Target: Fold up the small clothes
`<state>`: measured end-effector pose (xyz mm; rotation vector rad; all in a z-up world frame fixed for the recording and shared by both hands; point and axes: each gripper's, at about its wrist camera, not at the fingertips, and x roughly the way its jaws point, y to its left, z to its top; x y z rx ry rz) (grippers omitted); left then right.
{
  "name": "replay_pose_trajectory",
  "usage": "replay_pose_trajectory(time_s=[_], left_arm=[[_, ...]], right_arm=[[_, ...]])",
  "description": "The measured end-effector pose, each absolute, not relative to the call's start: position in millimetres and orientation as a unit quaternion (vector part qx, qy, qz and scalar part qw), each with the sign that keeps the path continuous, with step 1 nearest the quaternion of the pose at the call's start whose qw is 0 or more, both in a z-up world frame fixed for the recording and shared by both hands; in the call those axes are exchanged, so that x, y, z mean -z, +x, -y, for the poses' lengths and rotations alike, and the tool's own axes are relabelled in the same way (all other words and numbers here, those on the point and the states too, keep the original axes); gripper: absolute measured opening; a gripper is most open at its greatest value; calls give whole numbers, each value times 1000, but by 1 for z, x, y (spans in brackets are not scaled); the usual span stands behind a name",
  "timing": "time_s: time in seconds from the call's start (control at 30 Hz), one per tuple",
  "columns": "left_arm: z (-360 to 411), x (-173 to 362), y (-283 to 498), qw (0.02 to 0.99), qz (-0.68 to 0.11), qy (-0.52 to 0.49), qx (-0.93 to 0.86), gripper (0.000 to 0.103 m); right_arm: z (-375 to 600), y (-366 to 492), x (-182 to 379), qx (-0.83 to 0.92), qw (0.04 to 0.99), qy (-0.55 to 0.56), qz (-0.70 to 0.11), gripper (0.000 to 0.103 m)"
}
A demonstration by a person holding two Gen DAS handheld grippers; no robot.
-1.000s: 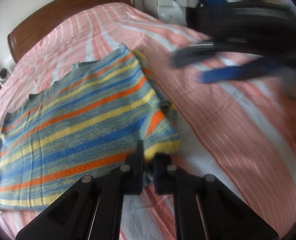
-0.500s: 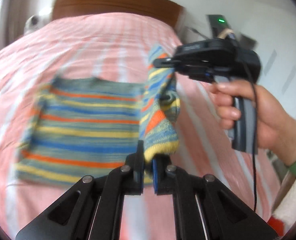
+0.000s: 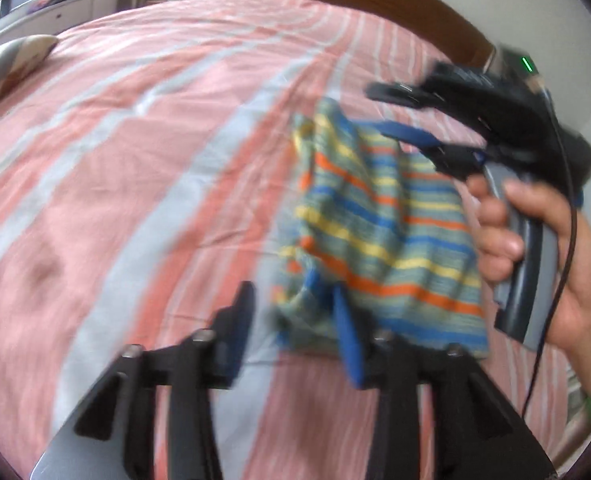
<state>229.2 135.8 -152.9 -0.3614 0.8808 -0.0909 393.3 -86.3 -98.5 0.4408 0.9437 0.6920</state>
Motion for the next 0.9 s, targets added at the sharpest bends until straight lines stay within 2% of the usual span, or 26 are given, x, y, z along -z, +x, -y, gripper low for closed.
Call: replay_pose_trajectory(time_s=[0.03, 0.1, 0.2, 0.3, 0.33, 0.37, 0.43, 0.5, 0.57, 0.63, 0.7, 0.73, 0.8, 0.9], left_arm=[[-138, 151, 228, 890, -420, -175, 42, 51], [-139, 143, 227, 894, -408, -174, 52, 63], [-127, 138, 231, 901, -399, -159, 65, 72], [-117, 152, 247, 899, -417, -127, 52, 72], [-122, 155, 248, 895, -428, -120, 41, 69], [-125, 165, 254, 887, -450, -108, 15, 57], [-137, 175, 251, 875, -470, -115, 4, 55], [-147, 171, 242, 876, -469, -111, -9, 61], [-152, 161, 230, 881, -463, -92, -27, 71], [-156, 151, 217, 887, -453, -83, -26, 75], [-154, 143, 205, 891, -449, -67, -20, 79], [-152, 139, 199, 893, -445, -60, -17, 81], [-147, 133, 186, 898, -438, -46, -15, 87], [-135, 126, 176, 901, -433, -25, -16, 87]], right_arm=[[94, 388, 95, -329, 811, 220, -430, 45], [105, 375, 87, -325, 822, 215, -415, 45], [132, 348, 69, -306, 851, 155, -398, 45], [146, 303, 59, -313, 866, 76, -382, 45], [145, 289, 61, -322, 866, 58, -379, 45], [145, 273, 65, -335, 862, 41, -379, 45], [142, 248, 91, -354, 842, 27, -406, 45], [139, 235, 137, -321, 816, 5, -481, 44], [154, 215, 147, -303, 835, 18, -459, 41], [162, 202, 142, -272, 844, 17, -461, 42], [174, 181, 134, -243, 855, 33, -457, 54], [176, 174, 132, -236, 860, 32, -452, 63], [182, 147, 124, -215, 875, 23, -433, 69], [189, 120, 117, -188, 887, 20, -422, 79]])
